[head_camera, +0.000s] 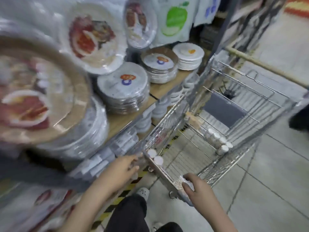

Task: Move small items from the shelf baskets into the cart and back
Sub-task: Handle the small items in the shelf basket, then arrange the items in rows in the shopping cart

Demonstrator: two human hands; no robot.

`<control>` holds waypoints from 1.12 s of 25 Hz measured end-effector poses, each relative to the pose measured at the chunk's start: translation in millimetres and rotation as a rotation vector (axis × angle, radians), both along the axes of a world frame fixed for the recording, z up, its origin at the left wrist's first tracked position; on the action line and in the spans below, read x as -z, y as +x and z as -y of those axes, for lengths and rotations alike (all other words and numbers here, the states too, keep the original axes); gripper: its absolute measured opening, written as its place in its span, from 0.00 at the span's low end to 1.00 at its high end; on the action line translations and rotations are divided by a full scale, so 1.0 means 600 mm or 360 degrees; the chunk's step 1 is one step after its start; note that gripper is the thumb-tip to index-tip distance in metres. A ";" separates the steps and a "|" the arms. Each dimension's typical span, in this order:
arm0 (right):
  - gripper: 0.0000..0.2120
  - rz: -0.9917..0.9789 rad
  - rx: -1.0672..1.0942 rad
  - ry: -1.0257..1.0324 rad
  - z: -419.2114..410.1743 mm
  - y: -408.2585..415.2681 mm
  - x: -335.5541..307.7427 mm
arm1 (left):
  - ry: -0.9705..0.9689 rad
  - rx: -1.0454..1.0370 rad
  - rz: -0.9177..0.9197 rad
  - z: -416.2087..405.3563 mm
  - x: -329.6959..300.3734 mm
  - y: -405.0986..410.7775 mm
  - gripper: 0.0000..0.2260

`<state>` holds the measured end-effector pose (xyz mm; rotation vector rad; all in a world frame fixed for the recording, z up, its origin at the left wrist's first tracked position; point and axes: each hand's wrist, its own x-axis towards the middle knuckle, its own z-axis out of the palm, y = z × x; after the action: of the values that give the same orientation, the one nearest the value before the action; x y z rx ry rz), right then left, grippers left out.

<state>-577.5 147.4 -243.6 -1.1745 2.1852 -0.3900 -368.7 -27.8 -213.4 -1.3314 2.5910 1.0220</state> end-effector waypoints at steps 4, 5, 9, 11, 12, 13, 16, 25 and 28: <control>0.12 0.0062 -0.0419 -0.0049 -0.009 0.058 -0.035 | 0.0027 -0.0543 -0.0210 -0.129 -0.026 0.137 0.10; 0.12 0.0086 -0.0522 -0.0065 -0.007 0.079 -0.045 | 0.0024 -0.0682 -0.0262 -0.164 -0.030 0.174 0.09; 0.15 0.0115 -0.0902 -0.0170 0.008 0.191 -0.074 | 0.0010 -0.1016 -0.0236 -0.283 -0.049 0.325 0.09; 0.15 0.0163 -0.1014 -0.0225 0.011 0.243 -0.088 | -0.0047 -0.1175 -0.0186 -0.319 -0.055 0.394 0.07; 0.15 0.0188 -0.1065 -0.0226 0.012 0.273 -0.098 | -0.0057 -0.1271 -0.0186 -0.337 -0.062 0.425 0.07; 0.14 0.0213 -0.1118 -0.0223 0.014 0.304 -0.109 | -0.0080 -0.1329 -0.0200 -0.354 -0.067 0.458 0.07; 0.13 0.0271 -0.1217 -0.0239 0.021 0.391 -0.146 | -0.0090 -0.1387 -0.0182 -0.377 -0.087 0.533 0.07; 0.14 0.0352 -0.1159 -0.0765 0.027 0.626 -0.235 | -0.0549 -0.1139 -0.0278 -0.344 -0.215 0.698 0.10; 0.12 0.0355 -0.1073 -0.0807 0.041 0.641 -0.259 | -0.0621 -0.1007 -0.0287 -0.309 -0.250 0.696 0.10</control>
<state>-192.8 122.6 -88.2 -1.9374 1.4131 -0.7498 49.0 157.3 -63.2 -2.3585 2.6388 0.7186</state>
